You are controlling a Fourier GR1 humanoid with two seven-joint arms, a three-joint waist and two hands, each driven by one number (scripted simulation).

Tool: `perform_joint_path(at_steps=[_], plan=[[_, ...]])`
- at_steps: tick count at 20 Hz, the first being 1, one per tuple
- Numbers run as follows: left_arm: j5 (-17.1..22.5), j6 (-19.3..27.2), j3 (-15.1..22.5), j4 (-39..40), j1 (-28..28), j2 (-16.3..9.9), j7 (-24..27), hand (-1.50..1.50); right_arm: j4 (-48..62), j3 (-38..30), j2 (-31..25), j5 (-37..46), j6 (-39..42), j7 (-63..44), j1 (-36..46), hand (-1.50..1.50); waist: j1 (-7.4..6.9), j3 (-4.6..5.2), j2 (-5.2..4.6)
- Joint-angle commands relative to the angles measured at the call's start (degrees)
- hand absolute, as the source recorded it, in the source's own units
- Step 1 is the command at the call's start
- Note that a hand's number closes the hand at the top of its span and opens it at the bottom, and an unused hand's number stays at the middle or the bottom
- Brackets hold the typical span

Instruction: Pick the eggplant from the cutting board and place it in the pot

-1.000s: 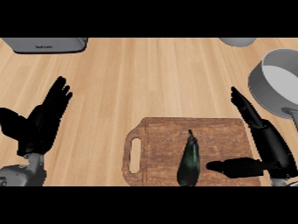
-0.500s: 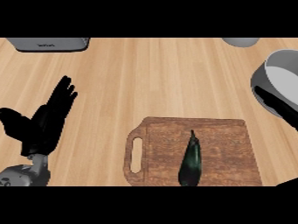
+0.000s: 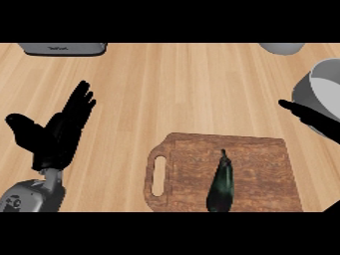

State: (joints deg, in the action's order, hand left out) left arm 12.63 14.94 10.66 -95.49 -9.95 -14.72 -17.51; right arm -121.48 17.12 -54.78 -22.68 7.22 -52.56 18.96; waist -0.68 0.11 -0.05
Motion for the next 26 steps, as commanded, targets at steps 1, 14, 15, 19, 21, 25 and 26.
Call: perform_joint_path(at_steps=[1, 14, 15, 19, 21, 25, 26], plan=[[1.7, -3.0, -3.4, 0.4, -0.2, -0.9, 0.8, 0.00, 1.8, 0.5, 3.6, 0.5, 2.6, -4.8, 0.7, -1.50, 0.40, -0.08, 0.03], [-0.9, -3.1, -3.3, 0.5, 0.5, 2.1, 0.5, 0.00, 8.9, 10.3, 12.3, 10.6, 7.0, -9.0, 2.1, -1.50, 0.42, -0.09, 0.02], [-3.3, -1.3, -0.9, -1.1, 2.6, 2.9, 0.4, 0.00, 2.4, 14.7, 14.1, 13.3, 2.1, -14.7, 1.1, -1.50, 0.52, -0.07, 0.17], [-0.7, -4.5, -5.4, -1.0, 1.2, 0.9, -1.3, 0.00, 2.2, 9.9, 13.7, 13.6, 4.6, -12.3, -2.3, -1.50, 0.88, -0.09, 0.15], [-3.4, -3.5, -3.1, 1.2, 1.3, 3.3, 0.2, 0.00, 4.6, 10.3, 18.5, 15.5, 4.0, -15.6, 1.9, -1.50, 0.63, -0.08, 0.07], [-3.8, -4.2, -3.8, -0.9, 2.5, 3.4, -0.4, 0.00, 5.5, 9.8, 21.4, 17.3, 4.8, -15.9, 2.0, -1.50, 0.49, -0.09, 0.09], [-3.4, -3.5, -4.0, -6.0, 3.8, 2.4, -3.9, 0.00, 2.5, 10.4, 21.3, 17.5, 3.6, -18.4, 1.5, -1.50, 0.43, -0.09, 0.19]])
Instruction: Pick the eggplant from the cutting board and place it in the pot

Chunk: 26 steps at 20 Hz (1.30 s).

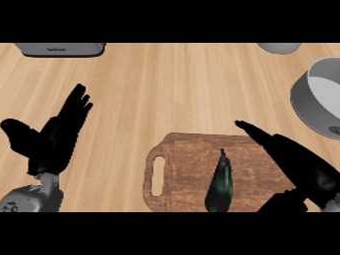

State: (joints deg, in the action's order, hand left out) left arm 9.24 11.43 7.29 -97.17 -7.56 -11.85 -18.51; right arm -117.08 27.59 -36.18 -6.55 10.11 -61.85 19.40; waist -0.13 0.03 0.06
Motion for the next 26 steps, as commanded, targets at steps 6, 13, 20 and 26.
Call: perform_joint_path(at_steps=[6, 13, 20, 26], plan=[[-0.5, -1.7, -1.7, 3.2, -0.4, 0.9, 3.3, 0.00, 4.8, 4.2, 6.8, 5.6, -1.1, -10.9, 2.7, -1.50, 0.03, 0.04, -0.04], [0.9, -3.1, -2.9, -0.4, 2.0, 0.4, 1.0, 0.00, 10.8, 7.9, 9.7, 10.5, -0.3, -8.4, 1.7, -1.50, -0.23, 0.00, 0.02], [-0.7, -2.7, -2.7, -0.6, 0.5, 1.1, -0.5, 0.00, 16.9, 8.4, 11.5, 10.3, 5.1, -7.0, 3.3, -1.50, -0.16, 0.00, 0.00], [-2.1, -2.7, -0.9, -2.7, 3.0, 2.3, 0.1, 0.00, 21.3, 9.1, 10.6, 11.5, 6.6, -4.5, 1.4, -1.50, -0.22, -0.01, -0.01]])
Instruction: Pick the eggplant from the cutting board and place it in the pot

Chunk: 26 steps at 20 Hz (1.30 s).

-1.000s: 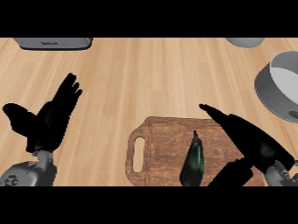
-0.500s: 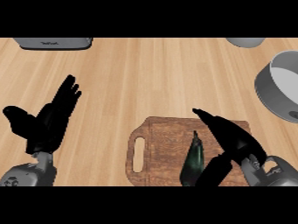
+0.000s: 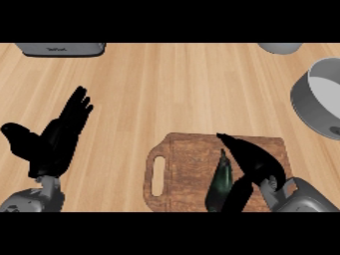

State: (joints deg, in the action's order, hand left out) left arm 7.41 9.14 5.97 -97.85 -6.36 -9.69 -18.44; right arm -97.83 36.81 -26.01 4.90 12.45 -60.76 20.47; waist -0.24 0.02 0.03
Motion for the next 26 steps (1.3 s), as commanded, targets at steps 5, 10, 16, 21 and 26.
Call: perform_joint_path(at_steps=[5, 10, 16, 21, 26], plan=[[-1.3, 0.6, -1.2, 1.3, -2.6, 0.9, -1.6, 0.00, 3.1, 0.6, 2.0, 1.9, 5.2, -4.2, -1.3, -1.50, 0.25, -0.01, 0.00], [-2.9, -0.6, -0.1, 4.6, -2.1, 3.0, 2.2, 0.00, 8.8, -1.7, 10.0, 4.8, 4.8, 2.1, 1.2, 1.50, 0.09, -0.02, -0.08], [-1.5, -1.5, -2.2, -3.5, 0.9, 2.0, -2.2, 0.00, 9.0, -2.4, 9.1, 14.3, 2.9, 12.4, -4.9, 1.50, -0.03, -0.03, 0.01], [-1.2, -3.7, -4.2, -1.1, 1.0, 1.8, -0.3, 0.00, 2.4, -9.4, 9.8, 12.5, 9.7, 7.9, -3.6, 1.50, 0.16, -0.02, 0.02], [-2.2, -2.9, -4.5, 0.9, 0.7, 1.7, 0.3, 0.00, -1.0, -12.3, -0.2, 19.0, 2.2, 11.0, -14.2, 1.50, 2.50, -0.07, 0.36]])
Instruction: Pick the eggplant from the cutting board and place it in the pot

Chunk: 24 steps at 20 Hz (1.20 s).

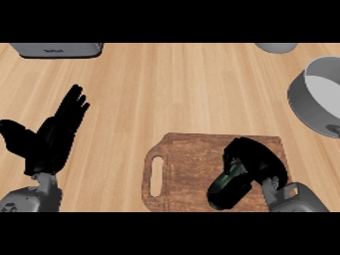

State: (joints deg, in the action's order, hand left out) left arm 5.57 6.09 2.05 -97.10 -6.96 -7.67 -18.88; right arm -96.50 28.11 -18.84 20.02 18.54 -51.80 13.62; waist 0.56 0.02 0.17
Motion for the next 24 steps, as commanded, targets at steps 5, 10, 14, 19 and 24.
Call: perform_joint_path(at_steps=[5, 10, 14, 19, 24], plan=[[0.7, 1.6, -3.7, -1.5, 4.2, -1.3, -0.3, 0.00, -2.5, -20.4, -20.6, 8.2, -10.9, 0.8, -14.5, 1.50, 6.30, -0.15, 1.35], [0.5, 1.5, -3.2, -3.7, 4.2, -1.4, -1.0, 0.00, -11.2, -31.5, -28.4, 11.6, -17.1, 3.6, -25.0, 1.50, 6.06, -0.02, 1.41], [0.6, 0.9, -2.6, -3.0, 5.1, -0.6, 0.5, 0.00, -22.0, -42.8, -30.4, 6.7, -17.7, 7.0, -32.8, 1.50, 4.84, 0.07, 0.99], [0.3, 1.1, -1.9, -4.7, 4.2, -0.6, -1.6, 0.00, -32.4, -56.4, -30.3, 3.1, -16.6, 10.8, -38.2, 1.50, 3.91, 0.02, 0.89], [-0.5, 0.7, -1.2, -1.8, 1.3, -0.4, -1.6, 0.00, -39.1, -68.2, -31.2, -6.1, -12.0, 12.2, -33.9, 1.50, 2.25, 0.04, 0.52]])
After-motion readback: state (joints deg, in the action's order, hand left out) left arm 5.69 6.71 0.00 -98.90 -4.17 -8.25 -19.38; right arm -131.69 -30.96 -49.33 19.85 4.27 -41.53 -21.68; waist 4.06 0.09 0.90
